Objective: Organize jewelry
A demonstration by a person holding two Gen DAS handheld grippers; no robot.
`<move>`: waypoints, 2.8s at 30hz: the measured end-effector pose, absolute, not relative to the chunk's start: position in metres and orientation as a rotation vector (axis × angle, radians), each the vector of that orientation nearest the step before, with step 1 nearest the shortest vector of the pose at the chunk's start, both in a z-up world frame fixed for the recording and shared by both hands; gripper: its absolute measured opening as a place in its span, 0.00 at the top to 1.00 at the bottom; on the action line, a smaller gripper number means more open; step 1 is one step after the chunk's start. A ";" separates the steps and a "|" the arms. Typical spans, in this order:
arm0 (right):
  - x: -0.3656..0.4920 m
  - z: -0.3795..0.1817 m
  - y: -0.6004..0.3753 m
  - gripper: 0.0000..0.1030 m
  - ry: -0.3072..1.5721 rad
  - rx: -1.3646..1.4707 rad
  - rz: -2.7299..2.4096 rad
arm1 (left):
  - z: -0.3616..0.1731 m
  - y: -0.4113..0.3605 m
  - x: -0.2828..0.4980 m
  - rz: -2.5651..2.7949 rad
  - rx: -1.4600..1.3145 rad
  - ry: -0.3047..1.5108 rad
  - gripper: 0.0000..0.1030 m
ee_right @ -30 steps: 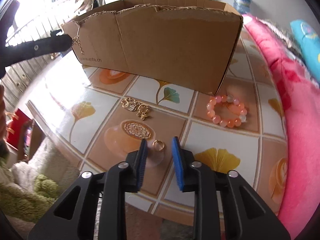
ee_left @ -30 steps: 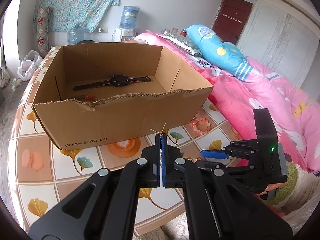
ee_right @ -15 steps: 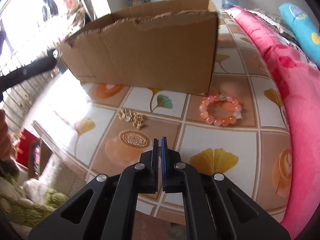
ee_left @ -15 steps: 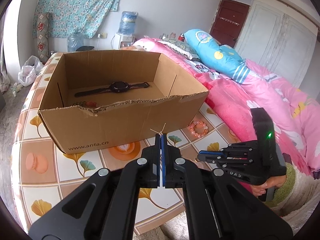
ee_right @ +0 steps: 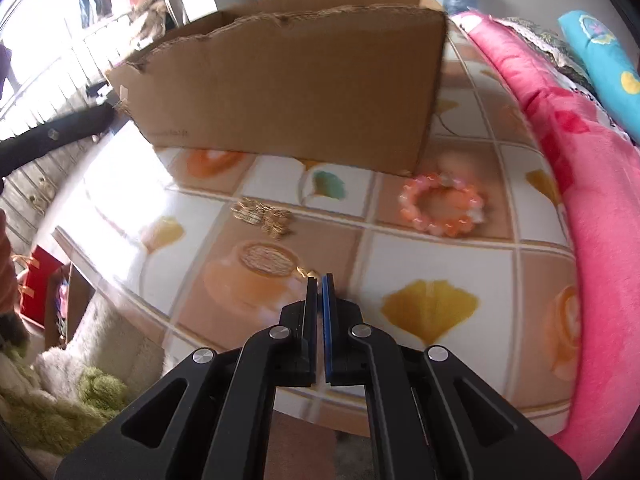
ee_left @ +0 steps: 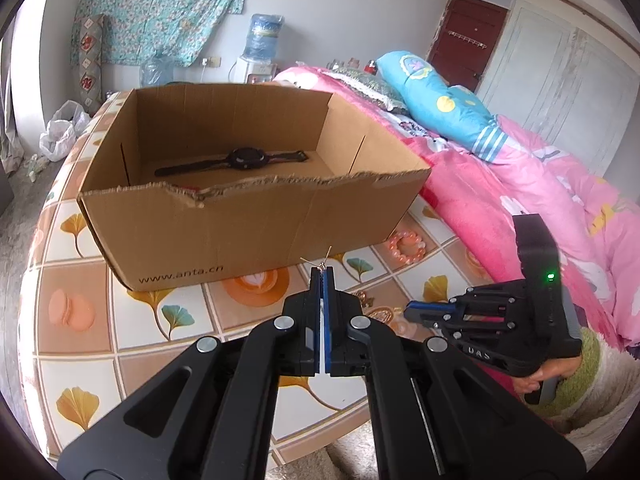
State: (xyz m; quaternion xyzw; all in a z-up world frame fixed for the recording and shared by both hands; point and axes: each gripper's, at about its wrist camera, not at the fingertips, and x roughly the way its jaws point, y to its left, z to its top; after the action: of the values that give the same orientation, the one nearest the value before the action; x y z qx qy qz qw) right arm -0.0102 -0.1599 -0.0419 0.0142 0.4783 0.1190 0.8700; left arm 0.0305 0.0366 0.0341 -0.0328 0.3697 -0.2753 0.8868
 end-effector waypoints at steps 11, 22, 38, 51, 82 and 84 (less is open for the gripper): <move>-0.013 -0.030 -0.167 0.96 0.991 0.017 0.267 | 0.021 0.040 0.035 -0.544 -0.060 0.798 1.00; 0.000 -0.035 -0.136 0.76 0.995 -0.038 0.308 | 0.018 0.046 0.036 -0.537 -0.075 0.809 1.00; 0.004 -0.039 -0.122 0.90 0.982 -0.011 0.215 | 0.017 0.056 0.037 -0.526 -0.097 0.794 1.00; -0.012 -0.003 -0.142 0.90 0.912 0.024 0.215 | 0.043 0.060 0.026 -0.529 -0.100 0.741 1.00; 0.182 0.052 -0.153 0.89 0.973 0.133 0.305 | 0.043 0.023 0.218 -0.545 -0.193 1.012 0.83; 0.184 0.054 -0.156 0.89 0.965 0.142 0.295 | 0.043 0.026 0.219 -0.536 -0.200 1.002 0.78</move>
State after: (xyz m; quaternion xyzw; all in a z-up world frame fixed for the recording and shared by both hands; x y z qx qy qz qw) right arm 0.1840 -0.1564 0.0542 0.0682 0.4619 0.1412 0.8730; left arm 0.2194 0.0258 0.0429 -0.0945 0.4737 -0.2533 0.8381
